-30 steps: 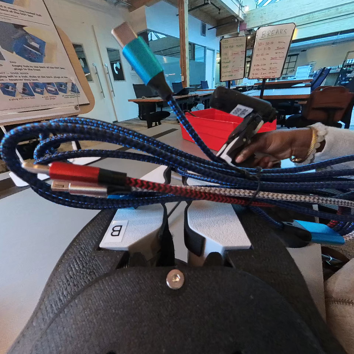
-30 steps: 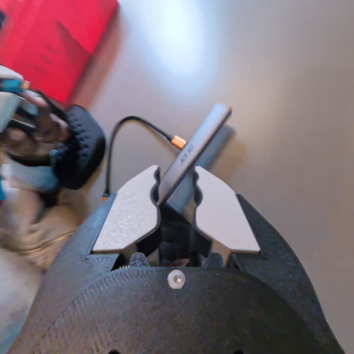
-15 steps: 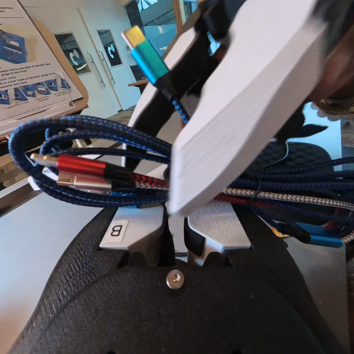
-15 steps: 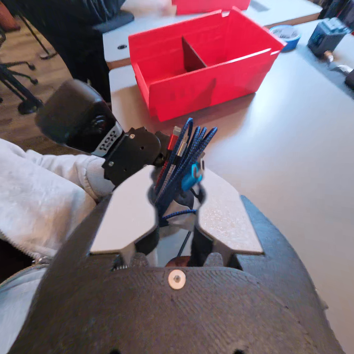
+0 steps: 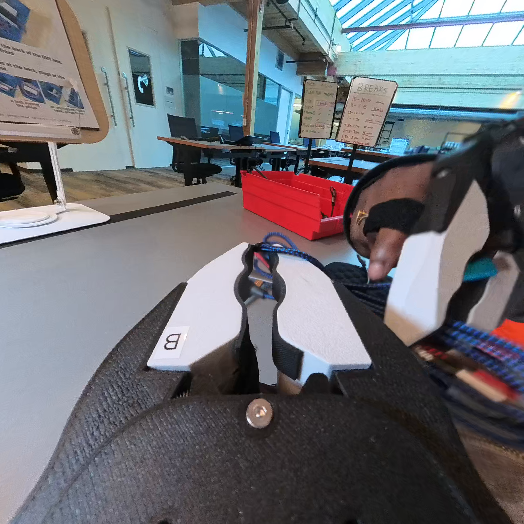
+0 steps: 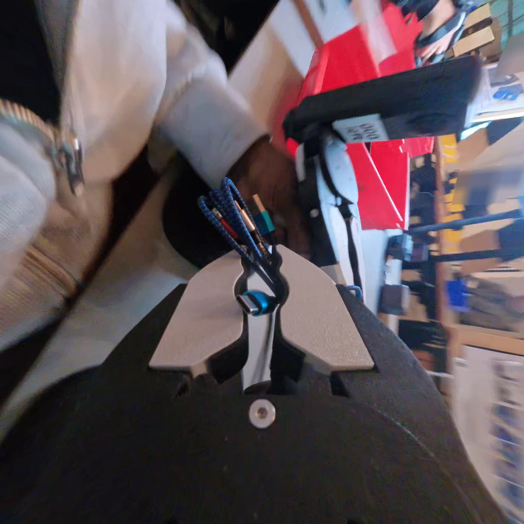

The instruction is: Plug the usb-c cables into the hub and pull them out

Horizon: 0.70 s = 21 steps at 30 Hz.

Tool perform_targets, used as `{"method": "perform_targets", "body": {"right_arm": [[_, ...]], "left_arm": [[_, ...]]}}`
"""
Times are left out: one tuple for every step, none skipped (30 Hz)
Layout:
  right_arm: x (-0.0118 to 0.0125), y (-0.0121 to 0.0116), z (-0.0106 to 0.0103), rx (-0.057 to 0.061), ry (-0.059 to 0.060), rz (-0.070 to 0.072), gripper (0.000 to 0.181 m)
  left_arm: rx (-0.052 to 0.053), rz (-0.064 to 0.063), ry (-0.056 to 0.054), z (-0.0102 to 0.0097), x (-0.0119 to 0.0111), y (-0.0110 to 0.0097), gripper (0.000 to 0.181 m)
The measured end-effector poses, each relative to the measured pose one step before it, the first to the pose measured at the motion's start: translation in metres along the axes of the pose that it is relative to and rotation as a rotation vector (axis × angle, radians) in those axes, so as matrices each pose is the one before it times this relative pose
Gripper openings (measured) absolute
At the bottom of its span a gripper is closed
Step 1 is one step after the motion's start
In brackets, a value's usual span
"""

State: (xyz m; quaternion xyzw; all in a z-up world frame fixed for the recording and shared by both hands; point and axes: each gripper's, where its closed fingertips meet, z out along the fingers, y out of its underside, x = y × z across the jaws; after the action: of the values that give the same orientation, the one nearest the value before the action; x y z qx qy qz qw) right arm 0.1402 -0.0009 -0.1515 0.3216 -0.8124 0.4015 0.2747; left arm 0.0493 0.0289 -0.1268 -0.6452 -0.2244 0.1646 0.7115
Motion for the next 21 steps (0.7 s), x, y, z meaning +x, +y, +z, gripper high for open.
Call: {"method": "perform_targets", "body": {"right_arm": [[-0.00179,0.00756,0.00363,-0.0689,0.031,-0.0948,0.015],[0.0002,0.00691,0.00388,-0.0624,0.0409,-0.0773,0.015],[0.0001,0.00662,0.00436,-0.0591,0.0381,-0.0541,0.015],[-0.00011,0.00397,0.00457,-0.0415,0.0355,-0.0293,0.016],[0.00033,-0.00006,0.00347,-0.0142,0.0383,-0.0079,0.017],[0.00159,-0.00337,0.00144,0.0128,0.0412,0.0109,0.017],[0.00235,-0.00364,-0.00048,0.0218,0.0329,0.0193,0.017],[0.00322,-0.00251,-0.00175,0.0181,0.022,0.0286,0.02],[0.00425,-0.00123,-0.00262,0.0125,0.0143,0.0417,0.029],[0.005,-0.00054,-0.00321,0.0087,0.0095,0.0511,0.038],[0.00482,-0.00042,-0.00403,0.0098,0.0028,0.0516,0.049],[0.00522,-0.0012,-0.00499,0.0146,0.0053,0.0448,0.057],[0.00514,-0.00175,-0.00597,0.0189,0.0076,0.0306,0.062],[0.00417,-0.00225,-0.00666,0.0216,0.0025,0.0158,0.065],[0.00469,-0.00176,-0.00685,0.018,0.0052,0.0078,0.065],[0.00553,-0.00082,-0.00698,0.0127,0.0102,0.0083,0.065],[0.00576,0.0002,-0.00681,0.0099,0.0091,0.017,0.064],[0.00673,0.00142,-0.00675,0.0077,0.0124,0.0341,0.06],[0.00877,0.00284,-0.00691,0.0075,0.0209,0.0568,0.053],[0.0123,0.00578,-0.00687,0.0012,0.0352,0.0862,0.047],[0.01473,0.01132,-0.00606,-0.0224,0.0367,0.1203,0.043]], "left_arm": [[0.0074,-0.0082,0.0044,-0.0006,0.00008,-0.00086,0.01],[0.011,-0.013,0.0028,-0.00079,-0.0004,-0.00145,0.01],[0.0128,-0.012,0.0071,-0.00098,0.00026,-0.00193,0.01],[0.0158,-0.0076,0.0092,-0.00087,0.00077,-0.00231,0.01],[0.0063,0.0055,0.0019,-0.00067,0.00036,-0.00087,0.01],[0.0005,0.0154,-0.0022,-0.00052,0.00015,-0.00003,0.01],[0.0009,0.0185,-0.0062,-0.0003,0.00012,-0.0003,0.01],[0.0074,0.0163,-0.0059,-0.00043,0.00007,-0.00109,0.01],[0.0142,0.0157,-0.0111,-0.00083,-0.00085,-0.00225,0.01],[0.0154,0.018,-0.0136,-0.0013,-0.00158,-0.00267,0.01],[0.0161,0.0216,-0.0124,-0.0017,-0.00165,-0.00269,0.01],[0.0188,0.0229,-0.0161,-0.0018,-0.00185,-0.00326,0.01],[0.0168,0.021,-0.015,-0.00163,-0.00155,-0.00313,0.01],[0.0172,0.0195,-0.0108,-0.00135,-0.001,-0.0031,0.011],[0.0164,0.0134,-0.0107,-0.00119,-0.00092,-0.00291,0.01],[0.0156,0.0106,-0.0075,-0.00095,-0.00067,-0.00246,0.01],[0.019,0.0101,-0.0018,-0.00103,0.0002,-0.00305,0.01],[0.0168,0.0075,-0.0015,-0.00095,0.00016,-0.00293,0.01],[0.0097,0.0048,0.0026,-0.00052,0.00049,-0.00175,0.01],[0.0005,0.0015,0.0035,-0.00029,0.00045,-0.00018,0.01],[-0.0034,-0.0011,0.0016,0.00016,0.00025,0.00057,0.01]]}}
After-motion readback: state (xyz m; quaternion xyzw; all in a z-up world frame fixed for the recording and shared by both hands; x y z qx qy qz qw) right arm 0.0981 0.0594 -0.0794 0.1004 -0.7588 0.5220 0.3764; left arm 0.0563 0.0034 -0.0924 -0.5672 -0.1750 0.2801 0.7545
